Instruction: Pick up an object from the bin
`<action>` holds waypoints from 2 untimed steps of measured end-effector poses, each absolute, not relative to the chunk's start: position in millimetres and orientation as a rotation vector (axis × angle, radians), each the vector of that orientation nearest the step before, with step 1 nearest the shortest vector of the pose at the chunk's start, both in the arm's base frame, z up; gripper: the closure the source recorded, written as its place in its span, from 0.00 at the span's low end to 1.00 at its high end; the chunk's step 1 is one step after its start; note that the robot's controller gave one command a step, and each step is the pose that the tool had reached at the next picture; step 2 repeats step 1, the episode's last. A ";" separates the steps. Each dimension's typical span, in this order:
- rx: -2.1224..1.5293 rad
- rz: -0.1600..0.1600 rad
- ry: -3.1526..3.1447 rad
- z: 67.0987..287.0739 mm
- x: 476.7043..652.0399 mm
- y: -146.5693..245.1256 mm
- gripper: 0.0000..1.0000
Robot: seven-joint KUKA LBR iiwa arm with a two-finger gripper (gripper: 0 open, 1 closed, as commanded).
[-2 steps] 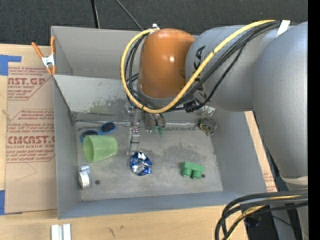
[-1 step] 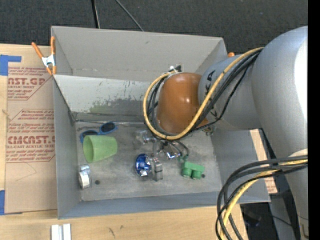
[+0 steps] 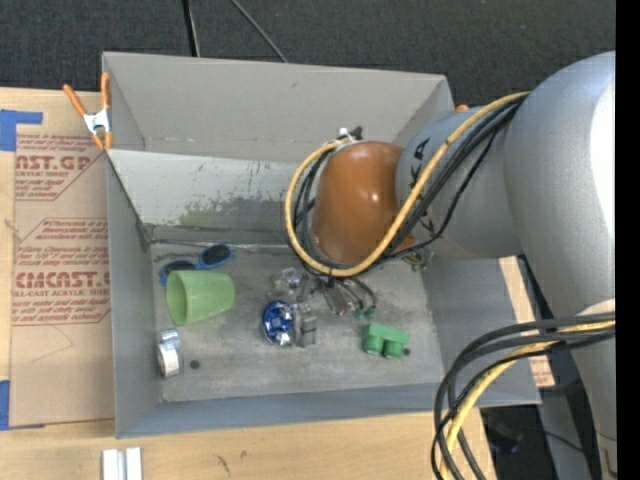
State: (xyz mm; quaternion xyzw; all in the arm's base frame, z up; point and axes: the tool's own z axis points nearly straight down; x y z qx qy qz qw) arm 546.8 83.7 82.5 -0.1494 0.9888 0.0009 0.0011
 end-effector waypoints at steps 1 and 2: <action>-0.469 0.001 3.095 262.5 536.0 100.2 1.00; -0.469 0.001 3.095 262.5 536.0 100.2 1.00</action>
Offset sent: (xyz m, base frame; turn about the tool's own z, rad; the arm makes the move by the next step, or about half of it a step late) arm -0.0127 0.0157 0.1750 -0.0001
